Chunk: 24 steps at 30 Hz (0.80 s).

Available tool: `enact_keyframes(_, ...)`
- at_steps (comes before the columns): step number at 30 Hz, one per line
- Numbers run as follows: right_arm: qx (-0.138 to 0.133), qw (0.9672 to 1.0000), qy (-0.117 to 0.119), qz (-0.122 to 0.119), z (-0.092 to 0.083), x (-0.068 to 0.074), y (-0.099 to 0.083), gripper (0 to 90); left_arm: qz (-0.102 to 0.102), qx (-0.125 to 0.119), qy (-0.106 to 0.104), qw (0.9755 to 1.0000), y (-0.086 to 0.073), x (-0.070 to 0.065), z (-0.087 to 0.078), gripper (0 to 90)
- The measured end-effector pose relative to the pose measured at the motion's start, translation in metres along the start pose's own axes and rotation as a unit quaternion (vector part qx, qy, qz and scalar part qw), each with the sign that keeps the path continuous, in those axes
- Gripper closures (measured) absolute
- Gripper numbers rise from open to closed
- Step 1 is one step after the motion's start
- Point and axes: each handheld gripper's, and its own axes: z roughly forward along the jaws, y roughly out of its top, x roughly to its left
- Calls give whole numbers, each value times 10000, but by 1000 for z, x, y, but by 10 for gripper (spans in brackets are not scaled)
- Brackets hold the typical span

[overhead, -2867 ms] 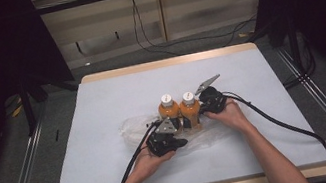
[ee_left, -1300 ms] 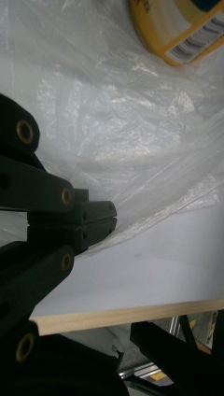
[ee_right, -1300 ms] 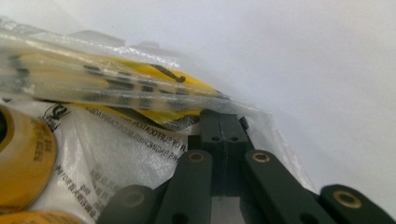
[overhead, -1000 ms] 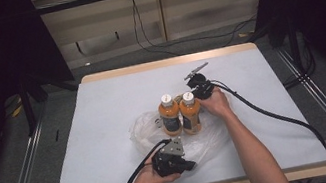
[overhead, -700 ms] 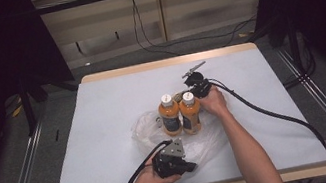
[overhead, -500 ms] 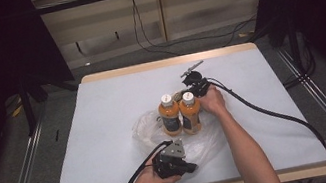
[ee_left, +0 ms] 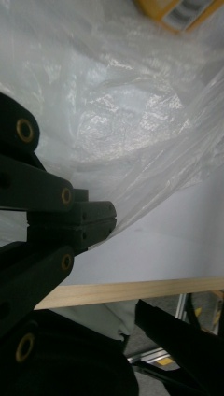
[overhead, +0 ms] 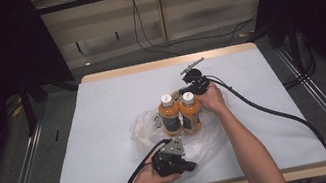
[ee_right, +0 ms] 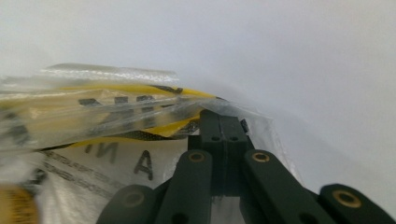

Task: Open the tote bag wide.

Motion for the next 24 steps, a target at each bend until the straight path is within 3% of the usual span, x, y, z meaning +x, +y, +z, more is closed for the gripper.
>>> enact_keyframes(5,-143,9998,112,-97,-15,3,4,900,-115,-295,76,9995,3,5,-13,900)
enact_keyframes(7,-239,9994,242,16,-23,2,3,900,-175,-432,106,9989,4,8,-19,900)
enact_keyframes(15,-425,9985,333,-82,-46,4,-2,900,-225,-802,399,9957,11,19,-45,900)
enact_keyframes(21,-584,9973,408,-205,-65,10,-14,900,-307,-1067,840,9903,12,32,-69,900)
enact_keyframes(24,-712,9964,394,-242,-78,15,-24,900,-401,-1209,1108,9856,12,40,-89,900)
